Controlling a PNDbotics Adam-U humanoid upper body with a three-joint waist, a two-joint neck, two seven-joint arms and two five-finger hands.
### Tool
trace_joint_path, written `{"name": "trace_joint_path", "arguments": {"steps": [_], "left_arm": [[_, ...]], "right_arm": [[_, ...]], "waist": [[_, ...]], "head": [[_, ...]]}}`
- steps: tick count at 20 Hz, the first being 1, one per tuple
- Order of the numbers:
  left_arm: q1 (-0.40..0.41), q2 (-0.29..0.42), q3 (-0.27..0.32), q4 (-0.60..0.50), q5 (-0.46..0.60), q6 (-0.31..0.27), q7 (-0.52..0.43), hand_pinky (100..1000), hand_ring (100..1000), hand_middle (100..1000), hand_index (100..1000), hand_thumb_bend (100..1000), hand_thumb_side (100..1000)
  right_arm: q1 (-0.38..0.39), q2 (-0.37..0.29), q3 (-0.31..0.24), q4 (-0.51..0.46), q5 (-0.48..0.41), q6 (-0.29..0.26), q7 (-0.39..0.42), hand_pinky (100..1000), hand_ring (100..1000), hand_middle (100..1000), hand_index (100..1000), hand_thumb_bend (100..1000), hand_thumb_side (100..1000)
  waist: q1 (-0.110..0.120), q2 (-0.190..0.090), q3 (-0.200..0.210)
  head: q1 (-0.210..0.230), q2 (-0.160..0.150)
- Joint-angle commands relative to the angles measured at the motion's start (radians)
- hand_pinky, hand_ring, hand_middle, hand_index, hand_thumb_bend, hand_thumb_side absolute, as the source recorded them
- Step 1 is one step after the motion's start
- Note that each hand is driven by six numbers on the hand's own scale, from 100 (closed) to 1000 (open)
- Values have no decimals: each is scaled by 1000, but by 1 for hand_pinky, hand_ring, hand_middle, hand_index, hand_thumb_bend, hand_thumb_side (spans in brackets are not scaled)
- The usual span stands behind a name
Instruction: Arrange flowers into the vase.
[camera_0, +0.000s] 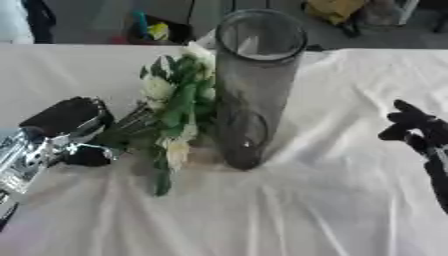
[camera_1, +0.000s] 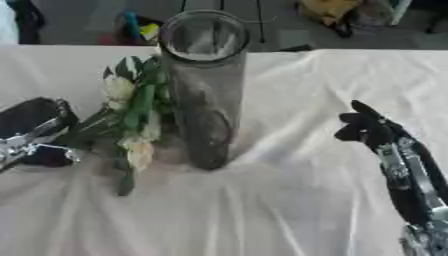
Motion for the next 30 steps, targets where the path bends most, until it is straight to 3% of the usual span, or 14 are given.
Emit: {"name": "trace_joint_path", "arguments": {"steps": [1, 13, 30], "left_arm": [[-13, 38, 28, -30, 39, 4, 14, 100, 100, 100, 124, 100, 402], [-14, 71, 84, -86, 86, 58, 34, 100, 100, 100, 113, 100, 291], [-26, 66, 200, -159, 288, 176, 135, 100, 100, 100, 106, 100, 419]], "right_arm": [[-1, -7, -5, -20, -3, -1, 1, 710, 1000, 554, 772, 100, 989], [1, -8, -9, -20, -5, -4, -4, 710, 1000, 554, 772, 100, 990], [6, -5, -14, -20, -5, -6, -16, 710, 1000, 553, 771, 100, 989]], "waist": [[5, -11, 0], [3, -14, 1], [-3, -18, 3]], "head": [[-4, 1], [-12, 3], [-36, -9]]}}
